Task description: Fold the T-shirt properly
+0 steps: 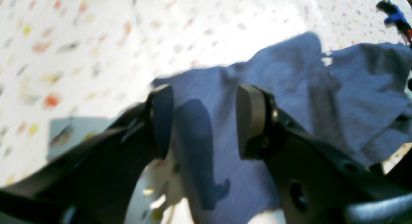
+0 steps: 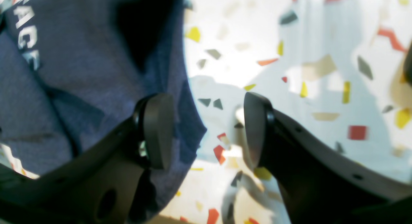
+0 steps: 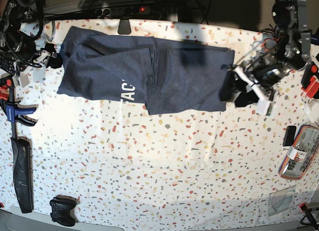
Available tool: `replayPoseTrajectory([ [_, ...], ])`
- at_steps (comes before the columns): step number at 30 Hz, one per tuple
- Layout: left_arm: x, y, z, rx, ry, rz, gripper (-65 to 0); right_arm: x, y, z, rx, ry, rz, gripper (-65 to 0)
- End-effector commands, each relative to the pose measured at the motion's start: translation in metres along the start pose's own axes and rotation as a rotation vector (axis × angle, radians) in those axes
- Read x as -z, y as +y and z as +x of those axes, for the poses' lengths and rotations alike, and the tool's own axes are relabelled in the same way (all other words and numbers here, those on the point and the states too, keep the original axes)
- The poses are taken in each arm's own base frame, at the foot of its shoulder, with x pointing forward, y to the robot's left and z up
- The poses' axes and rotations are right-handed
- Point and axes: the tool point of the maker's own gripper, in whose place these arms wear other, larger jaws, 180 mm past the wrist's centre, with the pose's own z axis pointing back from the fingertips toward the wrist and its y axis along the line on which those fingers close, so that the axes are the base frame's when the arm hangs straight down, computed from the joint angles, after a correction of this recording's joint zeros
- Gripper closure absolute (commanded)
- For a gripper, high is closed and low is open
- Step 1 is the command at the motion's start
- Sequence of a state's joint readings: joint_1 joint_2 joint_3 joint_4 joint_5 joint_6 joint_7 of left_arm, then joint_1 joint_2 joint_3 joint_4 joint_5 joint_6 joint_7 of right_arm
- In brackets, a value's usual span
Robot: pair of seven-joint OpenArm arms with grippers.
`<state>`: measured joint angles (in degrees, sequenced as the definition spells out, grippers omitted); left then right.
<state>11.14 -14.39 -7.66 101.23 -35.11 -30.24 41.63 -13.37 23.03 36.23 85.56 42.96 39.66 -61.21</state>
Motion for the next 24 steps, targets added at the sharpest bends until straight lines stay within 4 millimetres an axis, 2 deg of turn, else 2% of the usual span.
replayPoseTrajectory([
  [1,-0.006,0.000,0.015,0.014,-0.060,-0.011,-30.3,-0.002,-0.002,0.007,-0.011,-0.016,0.006,-34.7],
  [4,-0.015,0.007,0.005,0.008,-0.048,0.010,-30.3,0.007,0.006,-0.005,0.017,0.020,0.050,-34.7],
  [12,-0.017,0.006,-0.002,0.000,-0.038,0.013,-30.3,0.018,0.054,-0.016,0.060,0.060,0.242,-34.6],
  [17,-0.017,0.006,-0.003,0.002,-0.036,0.014,-30.3,0.020,0.058,-0.017,0.054,0.068,0.256,-34.3],
  [19,-0.017,0.006,-0.003,0.002,-0.036,0.014,-30.3,0.020,0.058,-0.017,0.054,0.067,0.256,-29.4],
  [24,-0.017,0.006,-0.003,0.002,-0.036,0.014,-30.3,0.019,0.065,-0.010,0.073,0.033,0.294,-12.3],
])
